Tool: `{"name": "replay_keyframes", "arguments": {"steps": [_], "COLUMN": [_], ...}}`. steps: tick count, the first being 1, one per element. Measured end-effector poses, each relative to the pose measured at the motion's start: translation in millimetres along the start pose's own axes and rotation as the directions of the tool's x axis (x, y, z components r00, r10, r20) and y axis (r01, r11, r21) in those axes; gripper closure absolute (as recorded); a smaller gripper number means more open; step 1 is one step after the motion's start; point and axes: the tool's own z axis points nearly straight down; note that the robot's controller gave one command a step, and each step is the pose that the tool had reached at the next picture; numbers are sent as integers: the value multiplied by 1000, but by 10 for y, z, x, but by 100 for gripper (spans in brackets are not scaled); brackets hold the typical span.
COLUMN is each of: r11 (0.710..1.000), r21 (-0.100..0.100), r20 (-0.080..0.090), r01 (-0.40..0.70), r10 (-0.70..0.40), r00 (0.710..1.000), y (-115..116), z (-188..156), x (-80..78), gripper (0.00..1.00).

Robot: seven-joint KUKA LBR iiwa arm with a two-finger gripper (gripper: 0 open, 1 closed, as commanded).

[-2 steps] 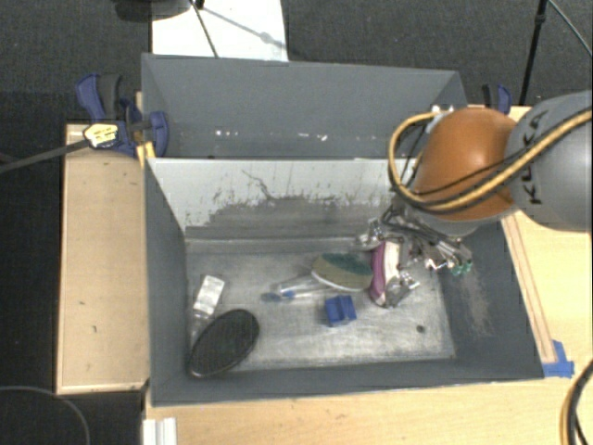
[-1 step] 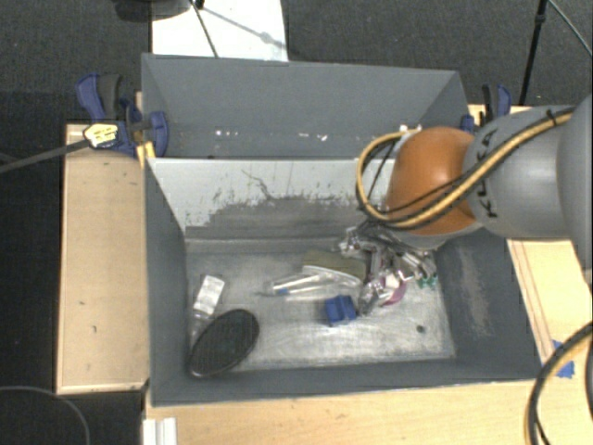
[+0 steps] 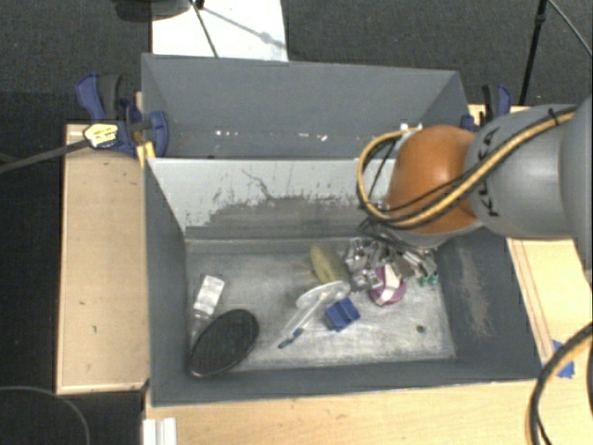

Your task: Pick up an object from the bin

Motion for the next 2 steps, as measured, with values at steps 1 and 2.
{"name": "replay_keyframes", "arguments": {"steps": [1, 2], "r11": [897, 894], "r21": [-6, -6], "r20": [-4, -3], "r01": [443, 449], "r10": [-443, -449], "r00": [897, 894], "y": [713, 1136], "z": [-1118, -1417], "x": [115, -117], "gripper": [100, 100]}}
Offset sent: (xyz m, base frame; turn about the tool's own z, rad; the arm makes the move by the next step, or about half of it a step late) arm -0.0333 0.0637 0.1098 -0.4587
